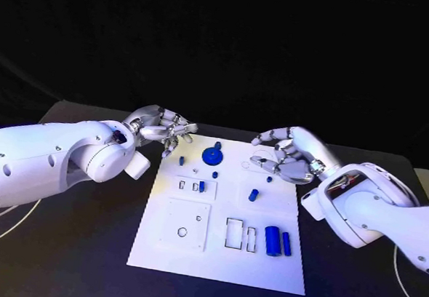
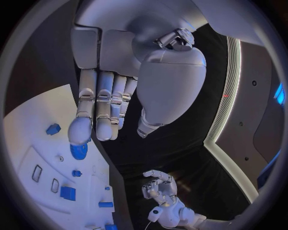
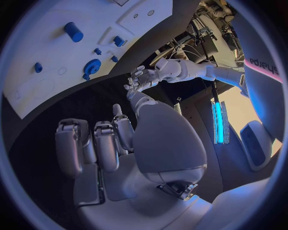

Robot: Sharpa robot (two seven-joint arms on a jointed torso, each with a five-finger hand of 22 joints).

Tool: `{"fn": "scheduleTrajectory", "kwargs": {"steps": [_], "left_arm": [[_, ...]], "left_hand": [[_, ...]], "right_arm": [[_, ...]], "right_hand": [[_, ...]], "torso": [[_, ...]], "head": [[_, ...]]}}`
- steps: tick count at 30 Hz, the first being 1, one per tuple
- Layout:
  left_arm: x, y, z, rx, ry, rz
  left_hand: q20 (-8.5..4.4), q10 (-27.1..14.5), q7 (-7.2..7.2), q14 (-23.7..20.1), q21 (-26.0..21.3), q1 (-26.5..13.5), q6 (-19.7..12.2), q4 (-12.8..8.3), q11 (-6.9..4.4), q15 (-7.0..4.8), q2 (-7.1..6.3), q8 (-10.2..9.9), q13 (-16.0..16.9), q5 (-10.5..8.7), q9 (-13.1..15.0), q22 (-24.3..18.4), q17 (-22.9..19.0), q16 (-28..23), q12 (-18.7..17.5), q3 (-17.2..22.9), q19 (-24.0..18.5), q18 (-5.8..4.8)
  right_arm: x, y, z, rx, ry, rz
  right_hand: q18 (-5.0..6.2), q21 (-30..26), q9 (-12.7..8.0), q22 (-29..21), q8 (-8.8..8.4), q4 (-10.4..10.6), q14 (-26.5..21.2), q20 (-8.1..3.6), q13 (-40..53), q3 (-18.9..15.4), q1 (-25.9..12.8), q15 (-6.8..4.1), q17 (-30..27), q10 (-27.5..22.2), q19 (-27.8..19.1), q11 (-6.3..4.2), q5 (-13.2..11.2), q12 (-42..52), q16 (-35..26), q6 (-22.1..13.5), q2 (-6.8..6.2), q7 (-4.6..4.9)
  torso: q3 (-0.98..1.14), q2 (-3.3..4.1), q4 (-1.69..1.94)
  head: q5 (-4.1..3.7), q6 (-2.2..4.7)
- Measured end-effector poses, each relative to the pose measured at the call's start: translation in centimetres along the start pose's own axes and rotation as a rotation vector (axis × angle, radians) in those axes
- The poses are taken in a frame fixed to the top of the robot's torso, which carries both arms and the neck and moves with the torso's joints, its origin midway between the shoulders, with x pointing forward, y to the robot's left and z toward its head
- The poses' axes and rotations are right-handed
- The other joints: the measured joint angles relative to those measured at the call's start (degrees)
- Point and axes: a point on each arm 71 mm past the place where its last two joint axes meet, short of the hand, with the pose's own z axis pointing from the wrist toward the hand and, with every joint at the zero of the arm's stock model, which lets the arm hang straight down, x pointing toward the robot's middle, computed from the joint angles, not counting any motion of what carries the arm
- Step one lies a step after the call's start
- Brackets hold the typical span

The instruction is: Assemble the parts on the task board

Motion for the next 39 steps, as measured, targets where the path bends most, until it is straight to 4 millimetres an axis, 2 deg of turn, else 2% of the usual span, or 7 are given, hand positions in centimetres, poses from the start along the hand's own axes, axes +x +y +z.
{"fn": "scheduleTrajectory", "kwargs": {"steps": [1, 2, 4, 6, 9, 13, 39], "left_arm": [[0.0, -0.3, 0.2, -0.021, 0.021, 0.035], [0.1, -0.5, 0.4, -0.037, 0.038, 0.064], [0.2, -0.9, 0.7, -0.066, 0.072, 0.130], [0.4, -1.5, 1.0, -0.095, 0.112, 0.222], [1.1, -2.4, 1.6, -0.125, 0.166, 0.360], [2.1, -2.8, 2.4, -0.165, 0.219, 0.523], [6.4, -1.6, 4.9, -0.450, 0.348, 0.906]], "left_hand": [[-0.02, -1.23, -0.25, 0.97, 2.20, -0.65, -0.61, 0.04, -0.12, -0.22, 0.65, 1.14, 2.30, -0.11, 0.82, 2.48, 2.66, 2.50, 2.84, -0.42, -0.02, -0.44], [-0.02, -2.44, -0.59, 6.49, 3.99, -1.18, -0.96, 0.08, -0.12, -0.38, 1.18, 2.27, 4.52, -0.17, 1.63, 4.61, 14.75, 13.12, 5.59, -0.82, -0.02, -0.80], [-0.34, -4.07, -1.22, 10.07, 8.49, -2.67, -1.29, -0.08, -0.55, -0.63, 2.06, 5.83, 10.26, -0.17, 4.01, 10.61, 22.92, 28.44, 13.19, -1.44, 0.31, -1.29], [-0.77, -3.67, -2.02, 10.82, 12.95, -3.31, -0.50, 0.00, -1.54, -1.22, 2.70, 9.22, 15.82, -0.35, 6.26, 17.88, 24.32, 34.36, 20.96, -1.52, 2.43, -2.77], [-1.65, 1.76, -3.36, 10.90, 18.05, -4.53, -1.04, 0.24, -2.95, -2.16, 3.92, 13.63, 34.53, -0.35, 9.86, 26.55, 24.60, 37.66, 39.71, -1.93, 5.13, -3.94], [-2.13, 6.18, -3.75, 10.90, 20.09, -6.07, -0.82, 0.31, -3.35, -2.56, 3.85, 15.50, 44.64, -0.35, 11.90, 30.43, 24.60, 37.75, 48.51, -2.80, 6.40, -3.95], [-2.56, 7.00, -4.67, 10.90, 21.20, -10.81, -1.12, 0.23, -4.02, -2.97, 4.22, 17.53, 47.13, -0.35, 15.17, 32.05, 24.59, 37.75, 50.98, -6.66, 7.24, -4.81]], "right_arm": [[-0.5, -0.4, -0.2, 0.014, -0.006, 0.015], [-0.8, -0.8, -0.4, 0.025, -0.011, 0.024], [-1.4, -1.4, -0.7, 0.047, -0.020, 0.040], [-2.0, -2.1, -1.0, 0.069, -0.029, 0.054], [-2.5, -2.7, -1.3, 0.093, -0.036, 0.067], [-2.7, -3.1, -1.4, 0.109, -0.036, 0.078], [-2.8, -4.1, -1.1, 0.155, -0.028, 0.072]], "right_hand": [[0.00, 0.00, 0.00, 0.00, 0.00, 0.00, 0.00, 0.00, 0.00, 0.00, 0.00, 0.00, 0.00, 0.00, 0.00, 0.00, 0.00, 0.00, 0.00, 0.00, 0.00, 0.00], [0.00, 0.00, 0.00, 0.00, 0.21, 0.09, -0.10, 0.00, 0.00, 0.09, 0.00, -0.10, 0.00, 0.00, 0.00, 0.00, 0.00, 0.00, 0.00, 0.00, 0.00, 0.00], [0.00, 0.00, 0.00, 0.00, 0.21, 0.15, -0.22, 0.00, 0.00, 0.15, 0.00, -0.22, 0.00, 0.11, 0.00, -0.11, 0.00, 0.00, 0.00, 0.12, 0.00, -0.12], [0.00, 0.00, 0.00, 0.00, 0.21, 0.15, -0.22, 0.00, 0.00, 0.15, 0.00, -0.22, 0.00, 0.21, 0.00, -0.21, 0.00, 0.00, 0.00, 0.18, 0.00, -0.18], [0.00, 0.00, 0.00, -0.01, 0.43, 0.15, -0.07, 0.00, -0.01, 0.15, 0.00, -0.36, 0.05, 0.21, 0.00, -0.21, 0.00, 0.22, 0.00, 0.18, 0.00, -0.18], [0.00, 0.00, 0.00, -0.01, 0.43, 0.15, 0.00, 0.00, -0.01, 0.15, -0.01, -0.44, 0.05, 0.21, 0.00, -0.21, 0.00, 0.22, 0.00, 0.18, -0.01, -0.18], [-0.01, 0.01, -0.02, -0.03, 0.63, 0.31, 0.00, -0.44, -0.02, 0.30, -0.54, -0.43, 0.03, 0.20, 0.00, -0.20, 1.47, 0.22, 0.00, 0.17, -0.53, -0.18]], "torso": [[0.04, -0.10, -0.04], [0.11, -0.20, -0.09], [0.23, -0.42, -0.16], [0.37, -0.60, -0.20], [0.57, -0.90, -0.20], [0.79, -1.20, -0.15], [1.00, -1.44, -0.04]], "head": [[0.06, -0.11], [0.12, -0.24], [0.27, -0.44], [0.38, -0.57], [0.51, -0.93], [0.68, -1.24], [0.97, -2.29]]}}
